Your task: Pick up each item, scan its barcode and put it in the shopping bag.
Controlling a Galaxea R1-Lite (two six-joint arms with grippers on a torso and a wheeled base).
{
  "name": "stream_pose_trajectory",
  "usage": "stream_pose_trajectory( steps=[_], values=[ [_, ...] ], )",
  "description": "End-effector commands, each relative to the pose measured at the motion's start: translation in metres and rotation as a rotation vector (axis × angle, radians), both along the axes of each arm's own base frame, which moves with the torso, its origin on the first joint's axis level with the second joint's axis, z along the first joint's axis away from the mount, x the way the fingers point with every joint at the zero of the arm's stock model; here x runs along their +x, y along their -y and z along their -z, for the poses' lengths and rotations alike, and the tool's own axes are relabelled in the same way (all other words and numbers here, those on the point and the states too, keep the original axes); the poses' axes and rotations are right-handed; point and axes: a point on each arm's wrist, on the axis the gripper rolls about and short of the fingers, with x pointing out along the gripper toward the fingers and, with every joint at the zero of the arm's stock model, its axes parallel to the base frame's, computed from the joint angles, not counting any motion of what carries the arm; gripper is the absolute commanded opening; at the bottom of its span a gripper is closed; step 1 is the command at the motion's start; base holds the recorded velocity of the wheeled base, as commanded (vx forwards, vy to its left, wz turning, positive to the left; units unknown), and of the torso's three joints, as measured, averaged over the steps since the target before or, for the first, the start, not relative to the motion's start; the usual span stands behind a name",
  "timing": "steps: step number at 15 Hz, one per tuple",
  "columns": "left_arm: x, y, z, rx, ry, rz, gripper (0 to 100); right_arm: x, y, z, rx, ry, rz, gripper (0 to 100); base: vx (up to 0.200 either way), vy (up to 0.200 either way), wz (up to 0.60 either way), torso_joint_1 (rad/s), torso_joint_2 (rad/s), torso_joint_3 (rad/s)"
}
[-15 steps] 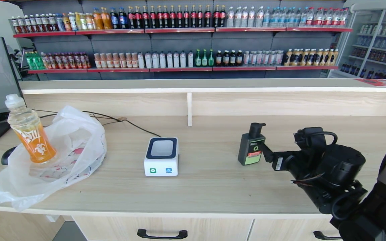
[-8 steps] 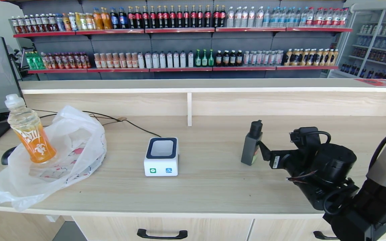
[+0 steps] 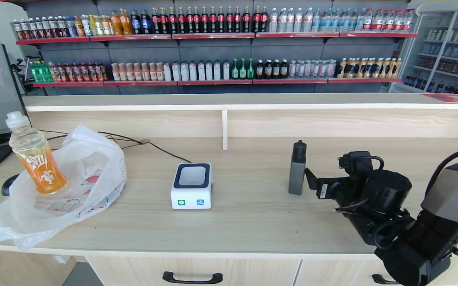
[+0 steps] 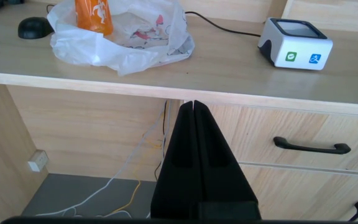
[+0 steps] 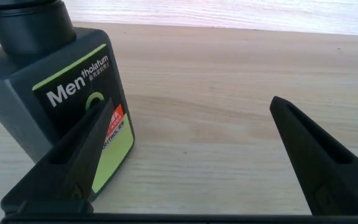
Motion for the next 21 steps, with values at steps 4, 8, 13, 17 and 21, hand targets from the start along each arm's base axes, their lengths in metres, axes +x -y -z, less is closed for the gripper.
stream_pose_trajectory(
  steps=[4,8,13,17,21],
  values=[
    [0.0,0.0,0.0,0.0,0.0,0.0,0,0.01,0.007,0.007,-0.005,-0.01,0.031,100,0.0,0.0,0.0,0.0,0.0,0.0],
    [0.0,0.0,0.0,0.0,0.002,0.0,0,0.011,0.007,0.008,-0.006,-0.009,0.031,100,0.0,0.0,0.0,0.0,0.0,0.0],
    [0.0,0.0,0.0,0.0,0.0,0.0,0,-0.006,0.014,-0.01,0.003,0.016,0.037,100,0.0,0.0,0.0,0.0,0.0,0.0],
    [0.0,0.0,0.0,0.0,0.0,0.0,0,-0.024,0.01,-0.027,0.015,0.049,0.005,100,0.0,0.0,0.0,0.0,0.0,0.0],
    [0.0,0.0,0.0,0.0,0.0,0.0,0,-0.041,0.01,-0.038,0.023,0.069,-0.015,100,0.0,0.0,0.0,0.0,0.0,0.0]
  ],
)
